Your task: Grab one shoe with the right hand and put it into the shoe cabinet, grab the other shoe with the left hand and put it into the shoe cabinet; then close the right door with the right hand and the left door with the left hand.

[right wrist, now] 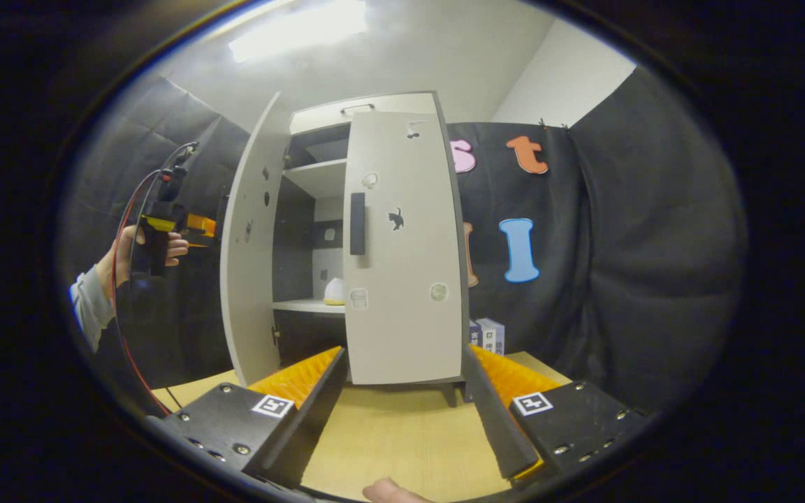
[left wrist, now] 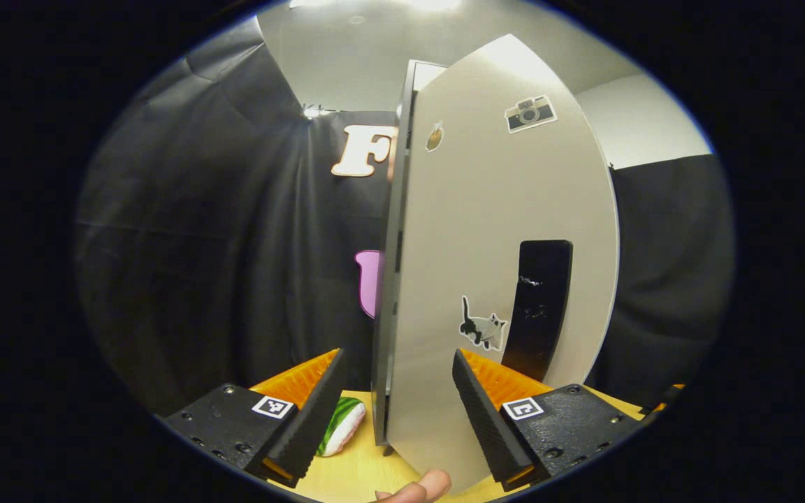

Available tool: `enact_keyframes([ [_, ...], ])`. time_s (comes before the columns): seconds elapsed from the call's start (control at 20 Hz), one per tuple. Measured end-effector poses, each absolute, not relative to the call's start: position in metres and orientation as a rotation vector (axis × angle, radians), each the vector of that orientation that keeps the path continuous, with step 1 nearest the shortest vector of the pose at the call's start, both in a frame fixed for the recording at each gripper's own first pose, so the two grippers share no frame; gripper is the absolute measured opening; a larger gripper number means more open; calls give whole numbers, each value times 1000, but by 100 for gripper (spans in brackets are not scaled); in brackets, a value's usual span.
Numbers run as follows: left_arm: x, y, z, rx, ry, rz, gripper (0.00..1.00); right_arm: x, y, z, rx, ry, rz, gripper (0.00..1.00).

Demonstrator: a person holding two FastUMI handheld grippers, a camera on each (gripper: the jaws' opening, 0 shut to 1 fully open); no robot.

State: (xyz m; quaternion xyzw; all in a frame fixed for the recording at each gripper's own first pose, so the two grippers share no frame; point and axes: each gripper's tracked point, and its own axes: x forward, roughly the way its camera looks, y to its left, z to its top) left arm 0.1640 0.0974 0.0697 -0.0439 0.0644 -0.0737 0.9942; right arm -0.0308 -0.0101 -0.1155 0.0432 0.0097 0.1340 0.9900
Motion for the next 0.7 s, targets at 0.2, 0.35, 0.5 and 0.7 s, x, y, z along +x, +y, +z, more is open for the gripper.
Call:
enact_keyframes([
  [0.2,174,65,65,-114,152,-180,93,-21,-14,-120,83,29,248,98],
  [0.35,181,36,61,-121,177,-226,93,-25,-9,-121,101,38,275,98],
  [0.5,181,-4,40,-115,221,-265,99,-28,-17,-117,97,26,262,98],
  [0.7,176,-25,29,-64,214,-251,96,-25,-21,-118,99,22,240,98],
])
